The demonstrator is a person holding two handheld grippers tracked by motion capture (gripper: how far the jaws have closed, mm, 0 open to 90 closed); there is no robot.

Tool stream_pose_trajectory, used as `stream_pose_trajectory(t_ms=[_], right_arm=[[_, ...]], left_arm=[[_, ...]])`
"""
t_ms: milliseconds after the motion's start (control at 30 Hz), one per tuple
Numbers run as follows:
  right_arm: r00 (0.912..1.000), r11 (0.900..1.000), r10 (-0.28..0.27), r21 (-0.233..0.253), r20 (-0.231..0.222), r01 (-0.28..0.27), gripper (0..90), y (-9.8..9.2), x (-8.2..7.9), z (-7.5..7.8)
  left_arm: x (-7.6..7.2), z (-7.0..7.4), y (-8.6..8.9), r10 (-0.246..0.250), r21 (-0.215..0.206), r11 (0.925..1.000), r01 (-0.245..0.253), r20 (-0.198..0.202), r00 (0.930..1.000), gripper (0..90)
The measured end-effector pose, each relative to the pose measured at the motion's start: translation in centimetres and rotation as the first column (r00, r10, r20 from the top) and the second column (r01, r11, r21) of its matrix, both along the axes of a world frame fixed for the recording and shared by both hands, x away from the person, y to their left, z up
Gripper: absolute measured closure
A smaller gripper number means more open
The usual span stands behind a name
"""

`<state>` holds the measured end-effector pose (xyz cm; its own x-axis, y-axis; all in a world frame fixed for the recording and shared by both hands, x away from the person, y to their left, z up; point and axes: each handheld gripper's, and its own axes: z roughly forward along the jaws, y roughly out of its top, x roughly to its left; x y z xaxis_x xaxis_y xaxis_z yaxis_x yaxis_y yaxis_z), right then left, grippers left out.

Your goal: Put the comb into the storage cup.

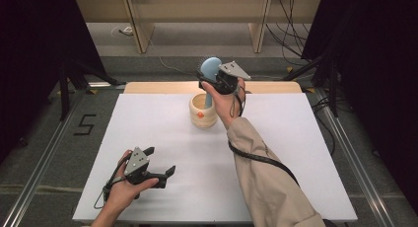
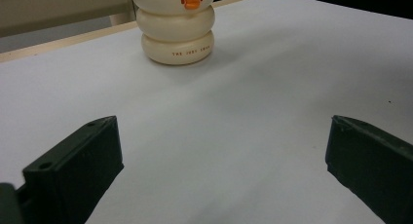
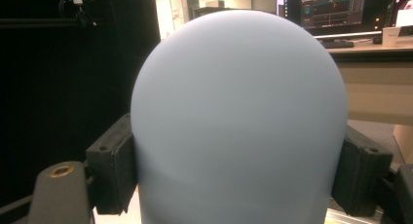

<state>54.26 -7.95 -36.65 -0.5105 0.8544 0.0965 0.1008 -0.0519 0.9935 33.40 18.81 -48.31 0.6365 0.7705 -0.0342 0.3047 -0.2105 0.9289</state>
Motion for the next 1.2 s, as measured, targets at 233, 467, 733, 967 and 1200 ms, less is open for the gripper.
stream_pose_trajectory(t_ms=[233, 467, 733, 967, 1200], right_arm=[[1.0000, 1.000, -0.004, 0.001, -0.003, 0.004, 20.5, 0.0, 0.1, -0.3], [1.0000, 1.000, -0.005, 0.005, -0.008, 0.005, 20.5, 0.0, 0.1, -0.6], [0.9998, 1.000, -0.009, 0.001, -0.015, 0.009, 20.5, 0.0, 0.1, -1.1], [0.9996, 1.000, -0.011, 0.000, -0.024, 0.011, 20.5, 0.1, 0.1, -1.6], [0.9994, 1.000, -0.013, -0.001, -0.033, 0.013, 20.4, 0.0, 0.1, -2.2]], left_arm=[[0.0, 0.0, 0.0, -0.003, 0.000, 1.0000, 0.003, 0.001, 1.0000, 0.0], [0.0, 0.0, 0.0, -0.002, 0.000, 1.0000, 0.002, 0.001, 1.0000, 0.0], [0.0, 0.0, 0.0, -0.003, 0.001, 1.0000, 0.003, 0.001, 1.0000, 0.0], [0.0, 0.0, 0.0, -0.004, 0.001, 1.0000, 0.004, 0.001, 1.0000, 0.0], [0.0, -0.1, 0.0, -0.004, 0.003, 1.0000, 0.004, 0.001, 1.0000, 0.0]])
